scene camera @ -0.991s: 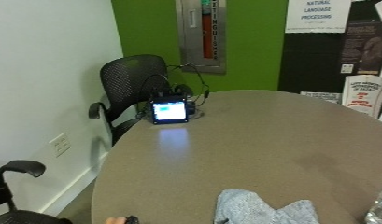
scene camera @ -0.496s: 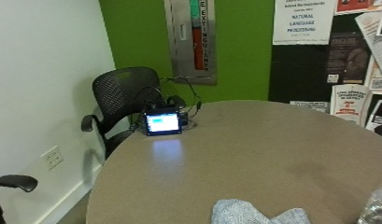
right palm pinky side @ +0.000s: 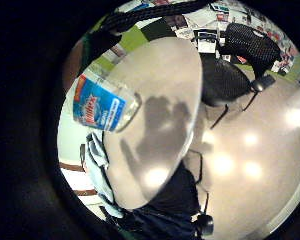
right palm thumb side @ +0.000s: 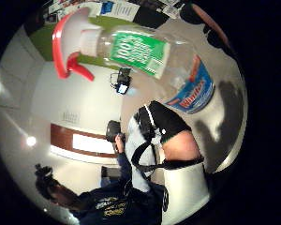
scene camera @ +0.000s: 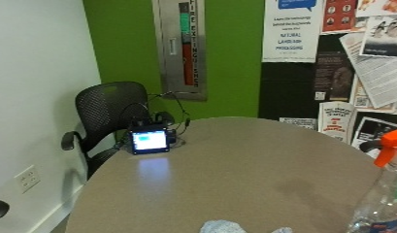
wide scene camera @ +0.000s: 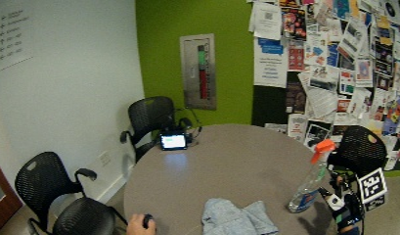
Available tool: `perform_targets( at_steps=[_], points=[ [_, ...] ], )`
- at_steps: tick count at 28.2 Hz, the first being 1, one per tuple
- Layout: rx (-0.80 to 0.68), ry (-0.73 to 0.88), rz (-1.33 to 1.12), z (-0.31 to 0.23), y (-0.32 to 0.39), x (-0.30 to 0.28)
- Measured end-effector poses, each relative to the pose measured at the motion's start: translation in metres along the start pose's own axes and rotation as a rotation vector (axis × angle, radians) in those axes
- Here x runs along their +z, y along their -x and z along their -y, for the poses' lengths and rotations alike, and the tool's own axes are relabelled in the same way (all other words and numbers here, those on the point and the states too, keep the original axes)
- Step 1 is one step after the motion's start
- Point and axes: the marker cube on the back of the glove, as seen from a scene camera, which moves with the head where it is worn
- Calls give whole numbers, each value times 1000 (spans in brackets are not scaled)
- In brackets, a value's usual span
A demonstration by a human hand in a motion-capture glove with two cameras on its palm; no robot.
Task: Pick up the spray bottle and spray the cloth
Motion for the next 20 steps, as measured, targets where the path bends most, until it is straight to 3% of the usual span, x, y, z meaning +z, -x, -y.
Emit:
perform_targets(
  at_steps=[8, 20],
  points=[
    [-99, -13, 19, 33, 48, 7],
    [-78, -58, 38, 58, 102, 33]
  ],
)
